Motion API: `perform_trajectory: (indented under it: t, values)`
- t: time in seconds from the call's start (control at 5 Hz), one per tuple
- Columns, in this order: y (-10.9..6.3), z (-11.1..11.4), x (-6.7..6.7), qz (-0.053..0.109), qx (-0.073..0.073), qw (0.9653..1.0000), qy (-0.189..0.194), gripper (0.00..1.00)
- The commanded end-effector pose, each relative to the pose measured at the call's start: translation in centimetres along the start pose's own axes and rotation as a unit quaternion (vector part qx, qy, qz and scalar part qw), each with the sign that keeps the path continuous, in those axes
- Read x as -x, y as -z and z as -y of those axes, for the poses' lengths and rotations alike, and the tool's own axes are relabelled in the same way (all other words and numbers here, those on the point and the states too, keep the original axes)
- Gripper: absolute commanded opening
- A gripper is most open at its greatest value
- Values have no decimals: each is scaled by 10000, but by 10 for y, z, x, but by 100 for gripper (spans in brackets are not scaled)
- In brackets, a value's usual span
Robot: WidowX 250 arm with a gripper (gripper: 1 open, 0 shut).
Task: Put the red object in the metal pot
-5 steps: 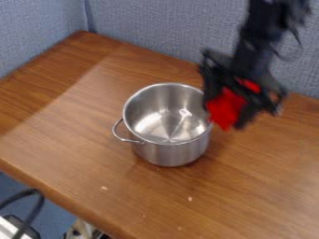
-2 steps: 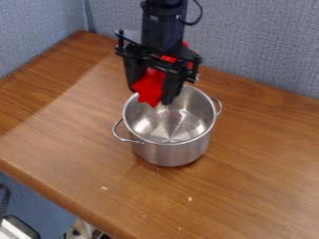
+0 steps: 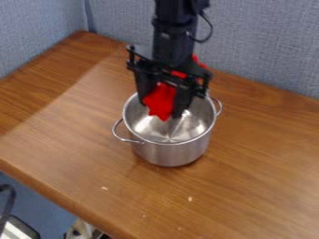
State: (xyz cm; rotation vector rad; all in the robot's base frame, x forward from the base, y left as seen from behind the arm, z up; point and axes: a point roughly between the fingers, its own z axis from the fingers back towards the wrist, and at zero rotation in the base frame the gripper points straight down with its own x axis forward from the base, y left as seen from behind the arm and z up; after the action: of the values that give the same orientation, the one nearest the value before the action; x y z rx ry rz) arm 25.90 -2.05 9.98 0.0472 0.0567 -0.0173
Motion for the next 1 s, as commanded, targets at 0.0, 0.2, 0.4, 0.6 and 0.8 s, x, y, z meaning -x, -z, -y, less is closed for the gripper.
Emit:
perform_trajectory:
  t: [0.0,0.2,0.4,0.6,0.8]
  values:
    - [-5,3,-3,121,26,9999,-4,100]
    - [0,4,-5,139,33,9999,-17,100]
    - [5,5,-7,165,14,9999,-31,100]
    - [9,6,-10,192,1,9998,-43,100]
    - [13,6,-11,230,9,9997,-66,100]
